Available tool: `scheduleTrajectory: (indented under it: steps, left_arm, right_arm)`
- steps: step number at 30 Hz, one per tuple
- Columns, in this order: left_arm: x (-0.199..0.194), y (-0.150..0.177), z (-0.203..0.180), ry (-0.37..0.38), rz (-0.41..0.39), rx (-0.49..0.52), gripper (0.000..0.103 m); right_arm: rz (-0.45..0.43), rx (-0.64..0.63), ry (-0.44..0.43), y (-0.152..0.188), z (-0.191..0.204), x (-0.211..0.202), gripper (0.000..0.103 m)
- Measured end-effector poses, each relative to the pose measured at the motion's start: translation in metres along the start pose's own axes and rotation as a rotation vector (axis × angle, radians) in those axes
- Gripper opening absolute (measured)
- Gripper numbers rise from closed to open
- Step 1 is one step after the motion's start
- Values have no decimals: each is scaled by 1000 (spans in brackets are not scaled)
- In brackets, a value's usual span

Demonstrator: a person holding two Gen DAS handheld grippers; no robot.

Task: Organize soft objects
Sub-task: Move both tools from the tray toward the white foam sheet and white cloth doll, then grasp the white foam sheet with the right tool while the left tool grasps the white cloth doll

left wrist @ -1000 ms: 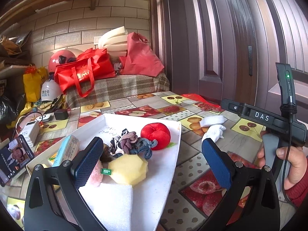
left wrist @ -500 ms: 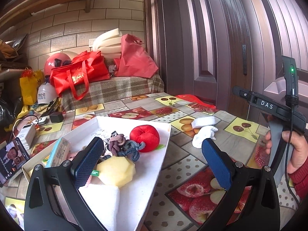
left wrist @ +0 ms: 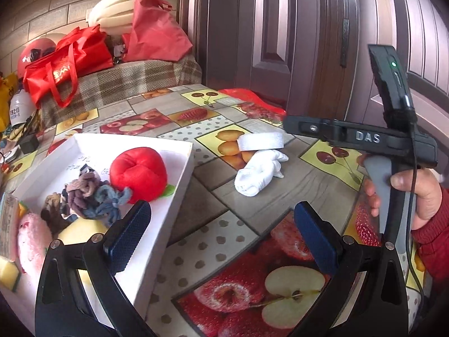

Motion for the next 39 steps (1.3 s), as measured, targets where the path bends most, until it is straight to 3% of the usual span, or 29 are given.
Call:
scheduleTrajectory:
  steps: [5,8,14,17,20,25,28,30,32,36,39]
  left_arm:
    - [1,-1,-8,-32,-6,24,102]
    - [-5,-1,-3,-37,-33,3,103]
    - [-5,-3,1,-29,-34,-17,103]
    - [-6,-3,0,-30,-40,-12,103]
    - [-3,-3,-1,-27,-28,-6,103]
    - [-1,-3,-5,-26,-17,13,103]
    - [-1,-3,-7,-30,-16,19,102]
    - [2,-3,-8,-32,-1,29,103]
    - [6,-4,-13,-30,2,43,103]
    - [20,-10,-27,-20,15,75,102]
    - [36,-16,-40,-25,40,116,102]
  right_arm:
    - [37,-60,96,-5,26,41,103]
    - [125,-129,173,-3,30,65,102]
    - [152,-93,227,1,-9,49,97]
    - [154,-23,208,6,-43,27,97]
    - [132,28,130,11,-63,4,97]
    - [80,7,105,1,-61,0,99]
    - [143,-50,72,1,-44,21,97]
    - [197,-115,142,8,-37,31,97]
    - [209,-149,143,13,-33,29,87]
    - [201,-139,145,17,-43,19,83]
    - [243,-140,114,19,-44,29,77]
Point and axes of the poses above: each gripper's, at about its wrist camera, not at the fingertips, and x roughly the way its jaws point, z to its left, y to its underside, the point moved 5 cm from there along x, roughly the way its jaws point, and after that the axes turned 1 degree about -x, right-handed, at the moved point
